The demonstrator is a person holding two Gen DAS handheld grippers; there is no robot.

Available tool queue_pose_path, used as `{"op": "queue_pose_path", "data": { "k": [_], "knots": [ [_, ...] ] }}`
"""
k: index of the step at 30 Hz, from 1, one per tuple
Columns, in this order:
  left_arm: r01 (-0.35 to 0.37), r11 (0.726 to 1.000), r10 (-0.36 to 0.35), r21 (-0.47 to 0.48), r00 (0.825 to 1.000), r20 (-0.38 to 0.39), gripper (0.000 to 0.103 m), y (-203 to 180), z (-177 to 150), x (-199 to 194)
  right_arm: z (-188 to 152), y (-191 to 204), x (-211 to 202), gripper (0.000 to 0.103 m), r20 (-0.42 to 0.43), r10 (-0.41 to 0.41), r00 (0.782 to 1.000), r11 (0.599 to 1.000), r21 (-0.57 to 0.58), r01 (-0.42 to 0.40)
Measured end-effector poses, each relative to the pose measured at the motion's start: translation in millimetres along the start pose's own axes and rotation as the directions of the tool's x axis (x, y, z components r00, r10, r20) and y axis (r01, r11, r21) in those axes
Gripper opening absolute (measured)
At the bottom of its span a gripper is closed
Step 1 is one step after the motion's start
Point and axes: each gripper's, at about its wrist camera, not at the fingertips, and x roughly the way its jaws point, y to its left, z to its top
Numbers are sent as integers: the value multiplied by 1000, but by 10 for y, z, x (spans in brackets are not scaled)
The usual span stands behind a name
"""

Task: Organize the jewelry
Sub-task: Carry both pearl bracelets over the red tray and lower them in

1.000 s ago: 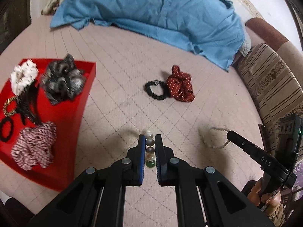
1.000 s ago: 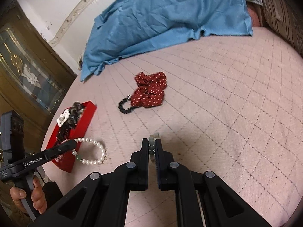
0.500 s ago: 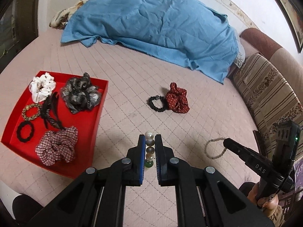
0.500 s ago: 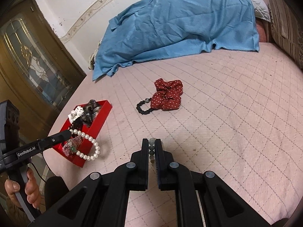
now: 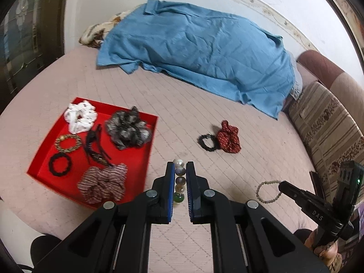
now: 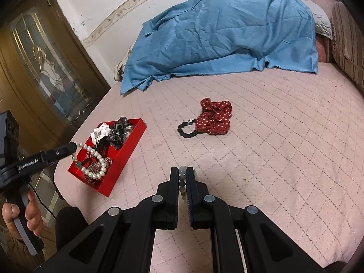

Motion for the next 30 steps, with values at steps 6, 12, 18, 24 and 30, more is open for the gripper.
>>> {"op": "queue_pose_path", "data": {
  "k": [6,12,18,24,30],
  "knots": [
    [-28,998,29,-62,999,16,9,286,45,-111,39,213,13,7,-4,14,1000,999,-47,-14],
    [-51,992,55,-114,998,31,9,567,64,-190,89,467,81,7,-19,33,999,995,-99,-35],
    [-71,984,77,-163,997,30,9,835,59,-185,144,726,203,7,-46,63,997,987,-143,-69],
    [-84,973,90,-216,996,19,9,1113,23,-123,215,990,371,7,-76,93,993,980,-172,-105],
    [-90,957,99,-275,995,18,9,1418,14,-57,306,1271,581,7,-108,115,987,970,-200,-135]
  ]
}}
